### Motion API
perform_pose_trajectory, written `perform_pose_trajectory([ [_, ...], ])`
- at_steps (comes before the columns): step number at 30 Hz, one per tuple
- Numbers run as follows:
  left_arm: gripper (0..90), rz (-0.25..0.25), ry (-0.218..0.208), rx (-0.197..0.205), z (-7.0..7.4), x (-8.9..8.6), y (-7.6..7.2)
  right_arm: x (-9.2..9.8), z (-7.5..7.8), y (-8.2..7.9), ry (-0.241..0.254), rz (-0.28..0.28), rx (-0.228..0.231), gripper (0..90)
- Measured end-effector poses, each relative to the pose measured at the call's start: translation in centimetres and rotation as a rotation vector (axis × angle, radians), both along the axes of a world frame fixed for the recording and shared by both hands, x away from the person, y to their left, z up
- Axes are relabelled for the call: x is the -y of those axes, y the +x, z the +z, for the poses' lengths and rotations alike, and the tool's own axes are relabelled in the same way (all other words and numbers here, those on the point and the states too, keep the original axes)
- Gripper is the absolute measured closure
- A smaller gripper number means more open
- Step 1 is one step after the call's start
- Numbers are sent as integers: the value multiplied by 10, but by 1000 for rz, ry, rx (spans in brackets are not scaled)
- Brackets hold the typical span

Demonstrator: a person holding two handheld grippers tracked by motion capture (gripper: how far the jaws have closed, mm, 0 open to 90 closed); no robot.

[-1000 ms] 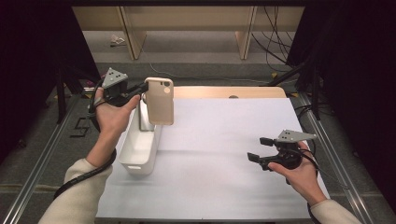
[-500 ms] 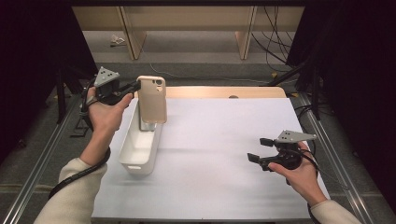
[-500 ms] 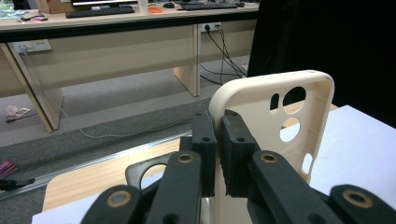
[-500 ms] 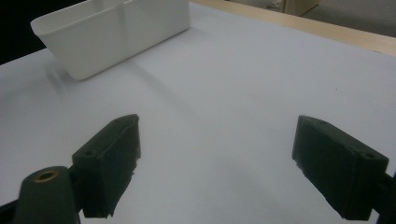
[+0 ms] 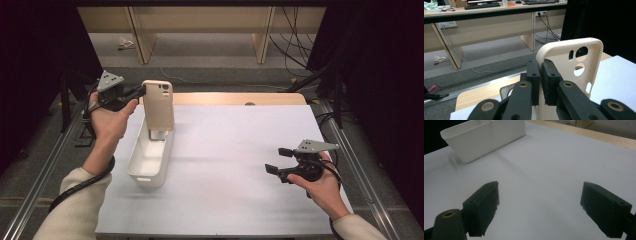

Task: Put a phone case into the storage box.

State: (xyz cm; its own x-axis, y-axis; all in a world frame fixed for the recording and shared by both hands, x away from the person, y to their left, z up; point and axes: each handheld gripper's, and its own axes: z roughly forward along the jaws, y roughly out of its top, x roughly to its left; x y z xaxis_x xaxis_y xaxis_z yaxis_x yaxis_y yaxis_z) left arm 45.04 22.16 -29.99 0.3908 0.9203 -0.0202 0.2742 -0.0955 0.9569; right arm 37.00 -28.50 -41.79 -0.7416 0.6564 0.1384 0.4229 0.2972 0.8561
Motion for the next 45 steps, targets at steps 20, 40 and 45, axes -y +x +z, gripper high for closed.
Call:
perform_pose_trajectory([
  [20,844,12,22,3,-7,-10,7,0,0,0,3,0,0,162],
  [40,844,39,36,-11,-21,-18,14,1,1,0,3,-1,0,162],
  [45,844,41,45,-13,-24,-18,15,1,1,0,3,0,0,162],
])
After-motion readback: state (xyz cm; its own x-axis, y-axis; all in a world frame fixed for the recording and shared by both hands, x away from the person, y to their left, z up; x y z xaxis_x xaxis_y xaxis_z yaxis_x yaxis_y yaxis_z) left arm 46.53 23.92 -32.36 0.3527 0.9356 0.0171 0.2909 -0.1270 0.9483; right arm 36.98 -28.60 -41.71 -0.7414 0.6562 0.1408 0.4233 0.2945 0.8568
